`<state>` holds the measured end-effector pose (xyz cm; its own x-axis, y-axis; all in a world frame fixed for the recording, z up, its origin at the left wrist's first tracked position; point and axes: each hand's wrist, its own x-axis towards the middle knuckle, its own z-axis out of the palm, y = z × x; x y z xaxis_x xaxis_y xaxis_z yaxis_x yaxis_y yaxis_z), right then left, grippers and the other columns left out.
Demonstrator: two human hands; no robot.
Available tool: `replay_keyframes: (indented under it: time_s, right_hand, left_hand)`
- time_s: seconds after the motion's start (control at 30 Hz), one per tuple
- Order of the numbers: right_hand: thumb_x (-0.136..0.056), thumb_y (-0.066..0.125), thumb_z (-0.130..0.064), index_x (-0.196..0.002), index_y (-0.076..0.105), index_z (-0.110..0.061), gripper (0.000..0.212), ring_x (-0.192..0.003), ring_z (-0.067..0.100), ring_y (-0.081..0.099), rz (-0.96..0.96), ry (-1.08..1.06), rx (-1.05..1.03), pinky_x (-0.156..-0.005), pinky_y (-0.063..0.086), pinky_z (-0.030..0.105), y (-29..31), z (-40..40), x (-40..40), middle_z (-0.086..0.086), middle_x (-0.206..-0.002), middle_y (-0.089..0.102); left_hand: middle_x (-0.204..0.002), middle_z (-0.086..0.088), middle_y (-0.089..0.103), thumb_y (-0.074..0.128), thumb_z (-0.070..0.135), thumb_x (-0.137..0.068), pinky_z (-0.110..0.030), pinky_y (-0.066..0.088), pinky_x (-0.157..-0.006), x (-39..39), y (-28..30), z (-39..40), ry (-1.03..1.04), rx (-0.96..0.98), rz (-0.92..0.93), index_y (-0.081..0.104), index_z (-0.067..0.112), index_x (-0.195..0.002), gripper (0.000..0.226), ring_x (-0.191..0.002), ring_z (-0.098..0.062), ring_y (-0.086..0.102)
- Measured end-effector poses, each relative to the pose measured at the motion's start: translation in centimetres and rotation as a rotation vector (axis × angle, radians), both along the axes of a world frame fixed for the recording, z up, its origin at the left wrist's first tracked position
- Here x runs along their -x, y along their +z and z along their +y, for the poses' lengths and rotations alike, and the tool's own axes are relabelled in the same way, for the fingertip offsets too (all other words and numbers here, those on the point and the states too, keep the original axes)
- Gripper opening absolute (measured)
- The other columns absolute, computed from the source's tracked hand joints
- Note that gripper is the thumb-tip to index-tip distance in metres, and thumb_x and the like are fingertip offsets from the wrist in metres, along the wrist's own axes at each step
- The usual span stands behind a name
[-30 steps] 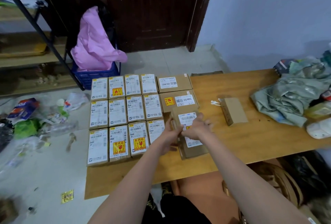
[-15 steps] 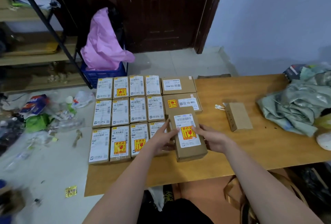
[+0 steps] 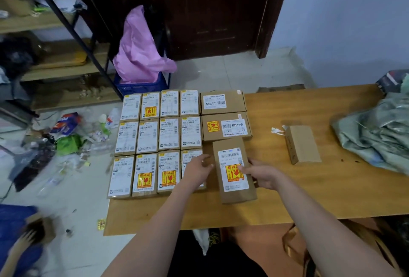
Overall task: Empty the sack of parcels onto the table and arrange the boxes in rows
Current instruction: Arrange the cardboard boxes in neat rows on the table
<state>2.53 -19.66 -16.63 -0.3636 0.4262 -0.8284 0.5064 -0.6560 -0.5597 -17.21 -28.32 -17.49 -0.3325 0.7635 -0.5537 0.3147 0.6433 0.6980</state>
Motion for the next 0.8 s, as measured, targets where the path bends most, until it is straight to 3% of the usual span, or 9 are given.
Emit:
replay_keyframes:
  time_s: [0.07,0.17,0.33,0.5,0.67,0.8]
  right_hand:
    - [-0.098,0.059,-0.017,-0.122,0.053,-0.024,0.026,-0.102,0.022,0.066,-0.014,0.014,0.023,-0.096,0.050,0.049,-0.3,0.1,0.4,0.004,-0.112,0.071]
    - [-0.098,0.059,-0.019,-0.120,0.053,-0.024,0.023,-0.106,0.024,0.065,-0.046,0.054,0.040,-0.097,0.048,0.051,-0.9,0.0,1.2,0.005,-0.115,0.070]
    - [-0.096,0.062,-0.020,-0.129,0.052,-0.020,0.035,-0.111,0.027,0.063,-0.075,0.070,0.060,-0.099,0.045,0.059,-1.2,0.8,2.1,0.006,-0.117,0.069]
    - [-0.095,0.062,-0.018,-0.135,0.047,-0.016,0.042,-0.115,0.032,0.061,-0.149,0.056,0.074,-0.102,0.040,0.064,-1.8,1.6,2.5,0.010,-0.121,0.068]
    - [-0.098,0.057,-0.018,-0.129,0.047,-0.023,0.033,-0.122,0.033,0.056,-0.144,0.045,0.109,-0.103,0.038,0.065,-2.4,1.1,3.5,0.011,-0.130,0.063]
    - [-0.099,0.056,-0.016,-0.136,0.049,-0.017,0.038,-0.123,0.032,0.056,-0.191,0.006,0.073,-0.106,0.037,0.063,-3.3,0.7,4.4,0.010,-0.130,0.063]
  left_hand:
    - [-0.140,-0.004,0.056,0.058,0.021,-0.096,-0.041,0.050,-0.099,0.3,-0.5,-0.4,-0.096,-0.053,0.263,0.049,0.023,-0.142,0.047,-0.116,-0.025,0.059]
    - [-0.156,-0.002,0.037,0.055,0.024,-0.096,-0.052,0.032,-0.115,1.2,-1.8,-0.9,-0.270,0.002,0.537,0.039,0.027,-0.149,0.055,-0.143,-0.034,0.031]
    - [-0.158,-0.005,0.033,0.051,0.023,-0.099,-0.048,0.025,-0.119,2.0,-2.2,-0.7,-0.266,0.005,0.440,0.033,0.023,-0.152,0.056,-0.146,-0.032,0.024]
    - [-0.166,0.001,-0.002,0.057,0.020,-0.097,-0.067,0.015,-0.114,2.4,-2.2,-0.9,-0.484,0.271,0.531,0.002,0.033,-0.157,0.082,-0.149,-0.043,-0.001]
    - [-0.165,0.004,-0.009,0.061,0.003,-0.090,-0.067,0.031,-0.109,2.4,-3.3,-2.0,-0.573,0.292,0.635,0.002,0.029,-0.156,0.092,-0.149,-0.044,0.001]
    - [-0.165,0.005,-0.008,0.061,-0.002,-0.088,-0.064,0.039,-0.105,2.5,-3.5,-1.7,-0.590,0.288,0.635,0.003,0.028,-0.156,0.095,-0.148,-0.045,0.003]
